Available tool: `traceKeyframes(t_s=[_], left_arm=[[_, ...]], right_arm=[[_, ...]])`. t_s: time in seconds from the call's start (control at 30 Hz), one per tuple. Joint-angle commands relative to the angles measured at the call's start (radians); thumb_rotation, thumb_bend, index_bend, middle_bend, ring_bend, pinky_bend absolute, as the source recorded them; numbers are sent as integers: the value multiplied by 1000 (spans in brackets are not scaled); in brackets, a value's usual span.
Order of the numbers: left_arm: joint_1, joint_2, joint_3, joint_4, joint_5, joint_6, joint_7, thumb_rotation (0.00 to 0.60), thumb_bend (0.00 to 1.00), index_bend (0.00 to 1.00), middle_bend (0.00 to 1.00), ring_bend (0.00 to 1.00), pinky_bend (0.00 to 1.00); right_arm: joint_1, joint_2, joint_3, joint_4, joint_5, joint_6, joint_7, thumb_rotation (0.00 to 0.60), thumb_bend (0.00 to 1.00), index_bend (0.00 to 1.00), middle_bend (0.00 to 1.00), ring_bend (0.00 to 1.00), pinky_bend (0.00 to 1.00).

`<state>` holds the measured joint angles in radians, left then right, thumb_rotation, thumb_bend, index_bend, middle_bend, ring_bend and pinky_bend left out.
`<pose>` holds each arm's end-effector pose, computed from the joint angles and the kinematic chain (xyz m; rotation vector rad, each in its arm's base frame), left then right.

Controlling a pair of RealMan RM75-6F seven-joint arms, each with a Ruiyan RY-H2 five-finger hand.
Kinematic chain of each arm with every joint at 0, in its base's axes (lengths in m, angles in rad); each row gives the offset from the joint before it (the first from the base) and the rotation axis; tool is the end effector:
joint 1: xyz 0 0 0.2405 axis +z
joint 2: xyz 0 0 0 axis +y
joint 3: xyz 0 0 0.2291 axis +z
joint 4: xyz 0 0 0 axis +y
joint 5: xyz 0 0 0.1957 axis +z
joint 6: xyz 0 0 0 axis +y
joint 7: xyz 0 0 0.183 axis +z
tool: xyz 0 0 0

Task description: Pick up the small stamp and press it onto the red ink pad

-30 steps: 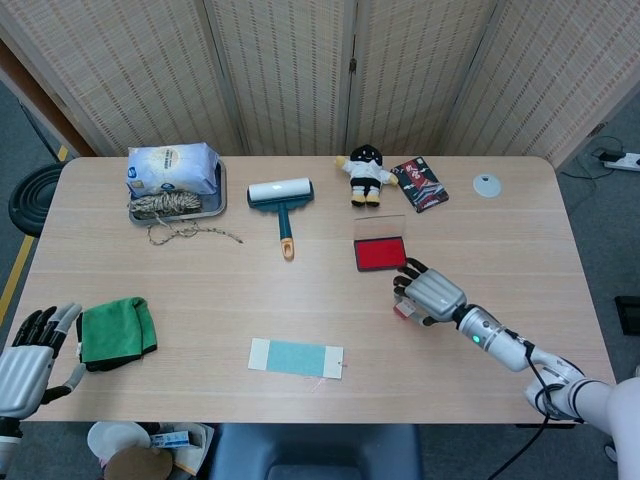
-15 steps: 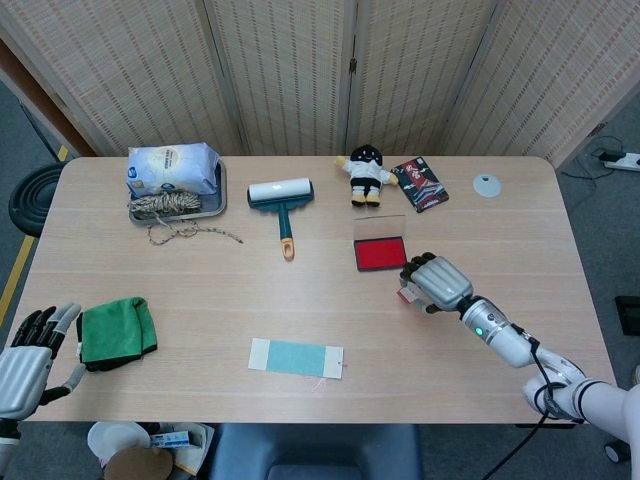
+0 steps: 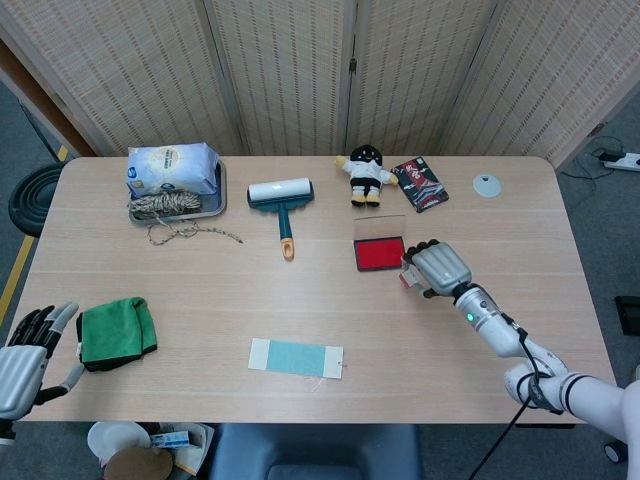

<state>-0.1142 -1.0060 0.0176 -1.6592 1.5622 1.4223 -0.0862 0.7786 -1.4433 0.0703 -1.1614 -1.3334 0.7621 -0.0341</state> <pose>-0.2766 0.2099 0.1632 -1.5093 -0.9745 -0.8814 -0.1983 -0.3962 0.0122 1.9893 -0.8303 0.6678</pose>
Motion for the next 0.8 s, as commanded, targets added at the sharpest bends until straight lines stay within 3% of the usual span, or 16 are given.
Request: traceKeyframes(t_s=[0.03, 0.43, 0.8], left_arm=[[-10, 8, 5, 10, 9, -17, -28, 600, 340, 0, 0, 0, 15], [-45, 29, 18, 46, 46, -55, -152, 600, 340, 0, 0, 0, 15], [-57, 41, 21, 73, 53, -57, -224, 600, 340, 0, 0, 0, 15]], right_arm=[[14, -29, 30, 20, 49, -26, -33, 600, 340, 576, 367, 265, 276], [93, -133, 111, 133, 203, -107, -136, 600, 330, 601, 382, 275, 276], [147, -206, 136, 228, 285, -160, -188, 600, 329, 600, 382, 276, 276]])
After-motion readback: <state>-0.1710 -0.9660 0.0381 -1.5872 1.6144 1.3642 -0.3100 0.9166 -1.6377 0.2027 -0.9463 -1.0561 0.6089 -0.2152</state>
